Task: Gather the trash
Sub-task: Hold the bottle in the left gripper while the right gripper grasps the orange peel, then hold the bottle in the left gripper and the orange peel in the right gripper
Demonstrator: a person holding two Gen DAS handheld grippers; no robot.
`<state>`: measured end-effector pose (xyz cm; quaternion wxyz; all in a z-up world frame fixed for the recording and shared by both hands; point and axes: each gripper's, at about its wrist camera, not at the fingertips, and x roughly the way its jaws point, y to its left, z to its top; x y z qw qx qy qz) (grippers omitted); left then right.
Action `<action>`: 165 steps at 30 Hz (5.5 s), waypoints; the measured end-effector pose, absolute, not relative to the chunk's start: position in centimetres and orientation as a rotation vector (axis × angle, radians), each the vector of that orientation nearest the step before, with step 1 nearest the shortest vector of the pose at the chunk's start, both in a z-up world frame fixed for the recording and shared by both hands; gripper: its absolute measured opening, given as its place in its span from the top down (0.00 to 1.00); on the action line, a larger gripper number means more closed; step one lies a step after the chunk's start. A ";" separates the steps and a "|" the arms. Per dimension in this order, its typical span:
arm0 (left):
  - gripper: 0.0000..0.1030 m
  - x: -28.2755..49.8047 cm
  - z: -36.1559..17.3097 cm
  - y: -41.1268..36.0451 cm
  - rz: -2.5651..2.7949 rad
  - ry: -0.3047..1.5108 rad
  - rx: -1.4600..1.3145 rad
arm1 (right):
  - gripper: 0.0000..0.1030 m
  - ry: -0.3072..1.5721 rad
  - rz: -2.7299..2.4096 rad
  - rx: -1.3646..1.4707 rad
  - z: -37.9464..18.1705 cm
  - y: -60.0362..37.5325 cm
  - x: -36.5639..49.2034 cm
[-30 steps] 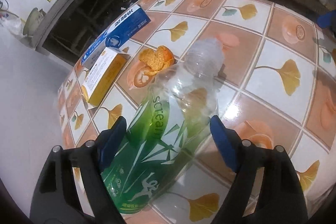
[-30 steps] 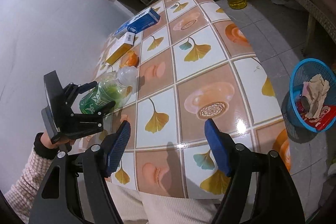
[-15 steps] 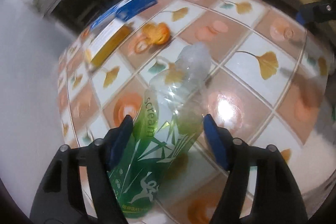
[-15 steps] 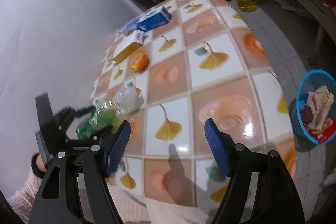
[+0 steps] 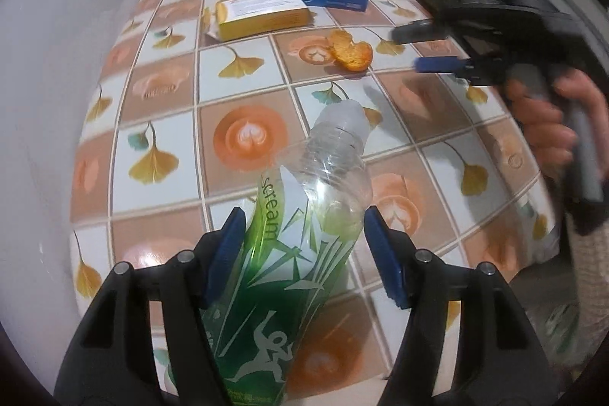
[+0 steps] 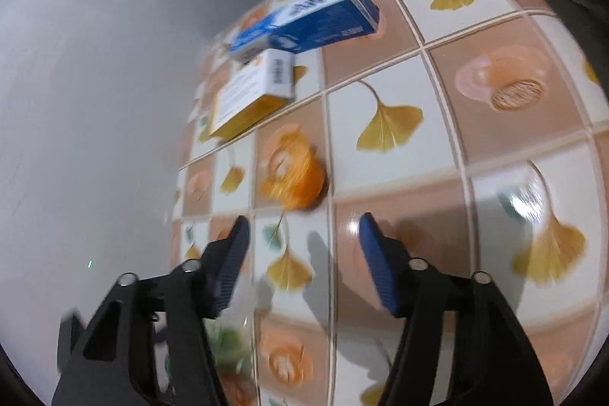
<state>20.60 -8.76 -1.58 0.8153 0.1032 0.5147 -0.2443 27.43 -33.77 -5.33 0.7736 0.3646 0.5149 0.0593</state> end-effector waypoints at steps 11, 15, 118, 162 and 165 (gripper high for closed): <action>0.46 20.8 -2.4 -7.5 -0.500 1.170 0.047 | 0.71 1.153 0.048 0.627 -6.7 -31.1 31.8; 0.46 20.4 -2.4 -7.8 -0.505 1.167 0.048 | 0.87 1.164 0.022 0.468 -6.5 -29.4 31.9; 0.45 17.0 0.0 -11.1 -0.544 1.015 0.206 | 0.93 1.065 0.034 0.549 -4.6 -32.4 14.6; 0.49 19.0 -2.5 -11.8 -0.646 1.165 0.210 | 0.93 1.025 -0.020 0.651 -4.7 -34.3 11.5; 0.38 19.9 -2.7 -11.8 -0.684 1.239 0.185 | 0.93 1.021 -0.015 0.656 -4.7 -34.4 11.3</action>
